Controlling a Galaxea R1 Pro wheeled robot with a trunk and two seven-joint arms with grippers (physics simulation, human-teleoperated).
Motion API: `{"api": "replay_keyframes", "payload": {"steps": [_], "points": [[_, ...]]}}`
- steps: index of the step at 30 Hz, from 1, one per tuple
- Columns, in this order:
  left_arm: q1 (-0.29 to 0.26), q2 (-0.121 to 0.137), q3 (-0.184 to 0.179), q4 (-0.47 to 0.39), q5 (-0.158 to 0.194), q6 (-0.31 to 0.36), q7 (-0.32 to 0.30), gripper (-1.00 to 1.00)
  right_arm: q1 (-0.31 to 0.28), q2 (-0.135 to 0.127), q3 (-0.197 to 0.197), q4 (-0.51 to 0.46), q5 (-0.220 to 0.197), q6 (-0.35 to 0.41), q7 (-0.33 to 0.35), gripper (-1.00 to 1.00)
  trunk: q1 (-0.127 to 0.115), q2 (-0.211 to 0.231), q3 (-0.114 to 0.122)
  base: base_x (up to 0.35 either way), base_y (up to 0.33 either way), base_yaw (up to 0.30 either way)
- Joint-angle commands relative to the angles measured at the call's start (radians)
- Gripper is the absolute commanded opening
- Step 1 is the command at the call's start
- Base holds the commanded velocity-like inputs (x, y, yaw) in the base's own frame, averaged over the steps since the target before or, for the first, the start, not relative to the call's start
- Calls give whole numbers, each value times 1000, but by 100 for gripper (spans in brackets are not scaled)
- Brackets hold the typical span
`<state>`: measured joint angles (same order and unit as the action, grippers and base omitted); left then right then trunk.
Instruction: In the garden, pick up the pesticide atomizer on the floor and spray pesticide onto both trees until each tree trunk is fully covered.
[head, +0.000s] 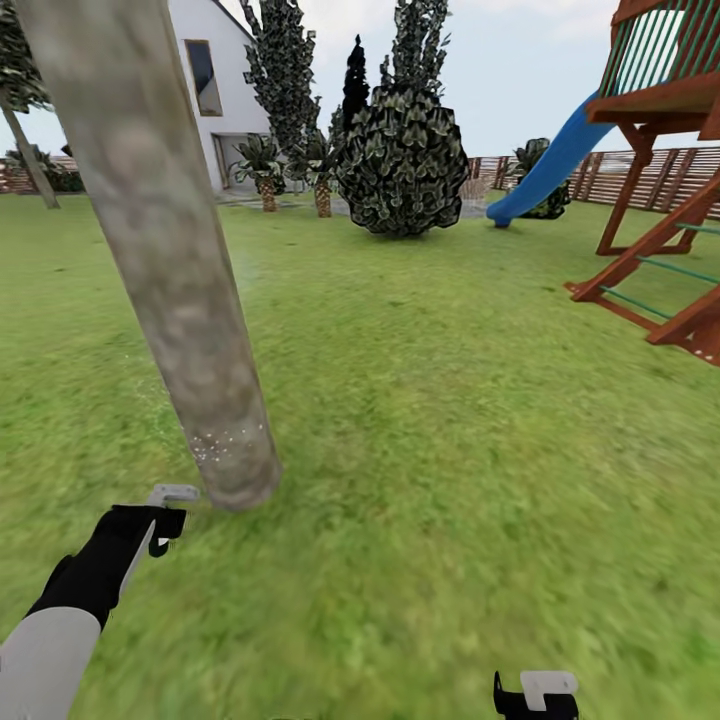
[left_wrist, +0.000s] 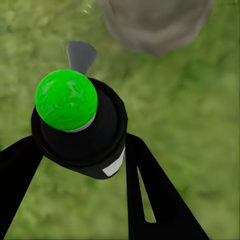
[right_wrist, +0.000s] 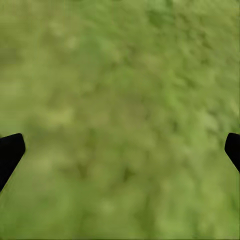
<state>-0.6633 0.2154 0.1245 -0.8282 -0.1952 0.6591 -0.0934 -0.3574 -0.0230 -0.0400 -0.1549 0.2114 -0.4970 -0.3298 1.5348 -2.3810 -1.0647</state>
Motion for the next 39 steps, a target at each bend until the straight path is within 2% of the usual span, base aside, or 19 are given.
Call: {"api": "replay_keyframes", "payload": {"steps": [1,5,9,12,14,16,17,18,19,20,22,25,26,29,30,33,34,35,39], "points": [[-6,-1,0,-2,0,2,-1,-100,0,0,0,0,0,0,0,100,0,0,0,0,0,277],[-57,-22,-1,-3,3,11,-11,-100,0,0,0,0,0,0,0,100,0,0,0,0,0,235],[-97,-15,-8,-5,2,22,-19,-100,0,-1,-1,0,-1,0,-1,100,0,0,0,0,0,21],[-105,-97,-20,-85,1,85,-19,-100,0,-3,-1,0,-1,0,-1,100,0,0,0,0,0,0],[-110,-103,-20,-117,1,122,-19,-100,0,-3,-1,0,-1,1,0,100,0,0,0,0,0,0],[-123,-77,-14,-127,2,163,-21,-100,0,-3,-1,0,-1,2,-1,100,0,0,0,0,0,0],[-124,-44,-12,-128,3,168,-26,-100,0,-3,-1,0,-1,1,0,100,0,0,0,0,0,0],[-125,2,-10,-128,3,170,-57,-100,0,-3,-1,0,-1,1,0,100,0,0,0,0,0,0],[-123,38,-9,-129,2,171,-115,-100,0,-3,-1,0,-1,2,-1,100,0,0,0,0,0,0],[-117,54,-13,-130,-3,171,-174,-100,0,-3,-1,0,-1,2,-1,100,0,0,0,0,0,0],[-119,49,-19,-135,-5,170,-199,-100,0,-3,-1,0,-1,2,-1,100,0,0,0,0,0,0],[-127,-13,-21,-182,-10,191,-203,-100,0,-3,-1,0,-1,2,0,100,0,0,0,0,0,0],[-131,-12,-14,-194,-12,206,-203,-100,0,-3,-1,0,-1,2,-1,100,0,0,0,0,0,0],[-143,87,-6,-200,-5,215,-208,-100,0,-3,-1,0,-1,2,0,100,0,0,0,0,0,0],[-139,93,-9,-202,-5,216,-208,-100,0,-3,-1,0,-1,2,0,100,0,0,0,0,0,0],[-136,91,-17,-251,-5,252,-207,-100,0,-2,0,0,-1,2,0,100,0,0,0,0,0,0],[-139,82,-18,-271,-5,273,-207,-100,0,-2,0,0,-1,2,0,100,0,0,0,0,0,16],[-137,55,-19,-325,-8,296,-206,-100,0,-2,0,0,-1,2,0,100,0,0,0,0,0,188],[-132,41,-29,-346,-11,304,-203,-100,0,-2,0,0,-1,2,0,100,0,0,0,57,-42,128]]}}
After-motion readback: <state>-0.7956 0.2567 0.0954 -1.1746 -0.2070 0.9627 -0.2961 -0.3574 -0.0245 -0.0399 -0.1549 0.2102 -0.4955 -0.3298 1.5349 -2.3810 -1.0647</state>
